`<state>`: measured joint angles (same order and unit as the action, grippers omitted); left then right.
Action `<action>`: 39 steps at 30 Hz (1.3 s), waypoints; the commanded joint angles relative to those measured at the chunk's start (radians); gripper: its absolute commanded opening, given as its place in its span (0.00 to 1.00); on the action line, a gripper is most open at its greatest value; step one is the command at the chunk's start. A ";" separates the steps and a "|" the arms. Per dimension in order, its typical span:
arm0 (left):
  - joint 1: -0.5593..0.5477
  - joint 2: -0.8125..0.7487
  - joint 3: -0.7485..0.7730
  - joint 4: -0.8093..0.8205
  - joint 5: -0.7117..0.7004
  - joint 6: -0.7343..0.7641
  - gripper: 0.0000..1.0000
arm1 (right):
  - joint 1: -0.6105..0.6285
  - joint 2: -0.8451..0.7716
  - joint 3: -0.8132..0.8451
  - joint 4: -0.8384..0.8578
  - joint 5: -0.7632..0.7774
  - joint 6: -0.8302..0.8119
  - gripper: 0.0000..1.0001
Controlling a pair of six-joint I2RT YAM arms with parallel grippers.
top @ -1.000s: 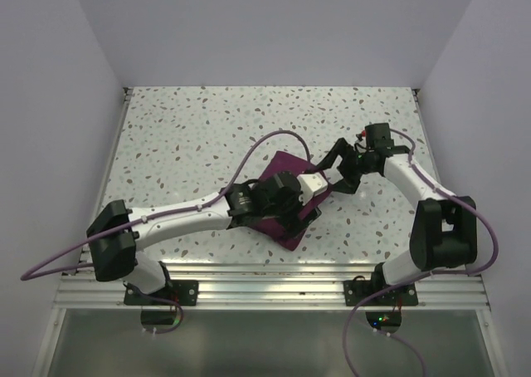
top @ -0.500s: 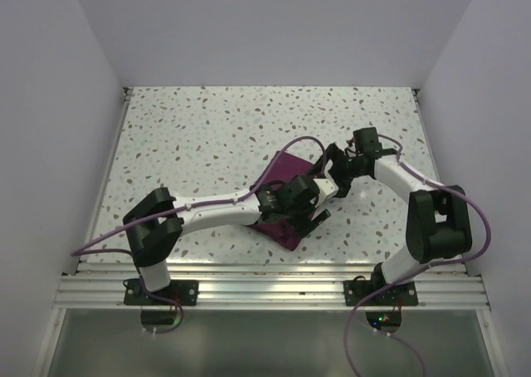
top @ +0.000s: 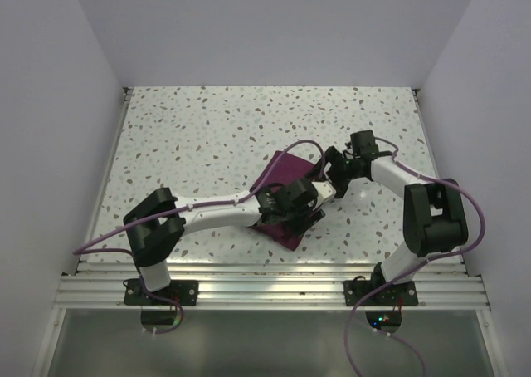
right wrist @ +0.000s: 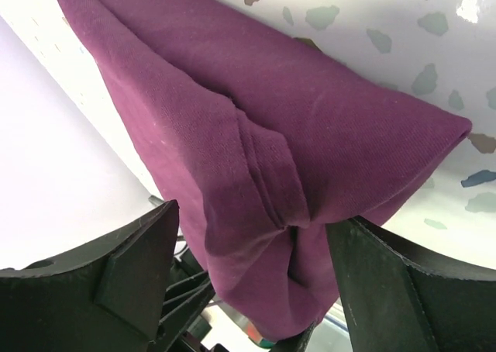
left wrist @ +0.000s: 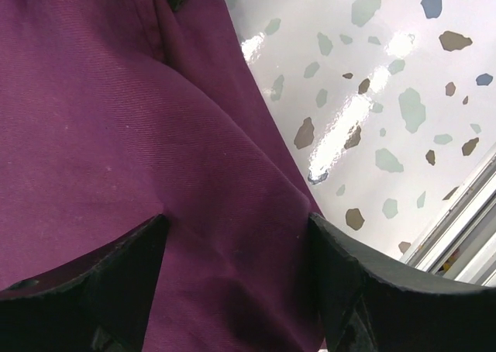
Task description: Prepare the surgical pack
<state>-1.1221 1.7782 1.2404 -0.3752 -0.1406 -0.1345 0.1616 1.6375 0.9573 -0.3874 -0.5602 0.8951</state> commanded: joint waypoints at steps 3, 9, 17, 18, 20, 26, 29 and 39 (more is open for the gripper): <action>-0.004 -0.017 -0.027 0.013 0.016 0.027 0.72 | 0.003 0.012 0.032 0.070 0.020 0.025 0.74; -0.004 -0.017 -0.048 0.019 0.032 0.032 0.67 | 0.004 -0.016 0.081 0.001 0.040 0.007 0.68; -0.002 0.000 -0.053 0.019 0.042 0.042 0.61 | 0.000 0.024 0.112 -0.045 0.063 -0.034 0.62; -0.002 0.000 -0.058 0.018 0.047 0.042 0.60 | 0.000 0.025 0.121 -0.065 0.068 -0.050 0.62; -0.002 0.000 -0.061 0.019 0.050 0.044 0.59 | 0.000 0.030 0.132 -0.070 0.063 -0.067 0.62; -0.001 -0.006 -0.070 0.016 0.056 0.045 0.55 | -0.004 0.039 0.150 -0.085 0.082 -0.087 0.61; -0.001 -0.005 -0.073 0.018 0.059 0.045 0.53 | -0.007 0.045 0.144 -0.074 0.094 -0.088 0.61; -0.001 0.006 -0.075 0.012 0.078 0.042 0.49 | -0.008 0.064 0.141 -0.073 0.080 -0.119 0.39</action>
<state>-1.1213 1.7782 1.1812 -0.3557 -0.1013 -0.1089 0.1593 1.6962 1.0657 -0.4763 -0.4953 0.8127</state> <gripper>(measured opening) 0.496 0.427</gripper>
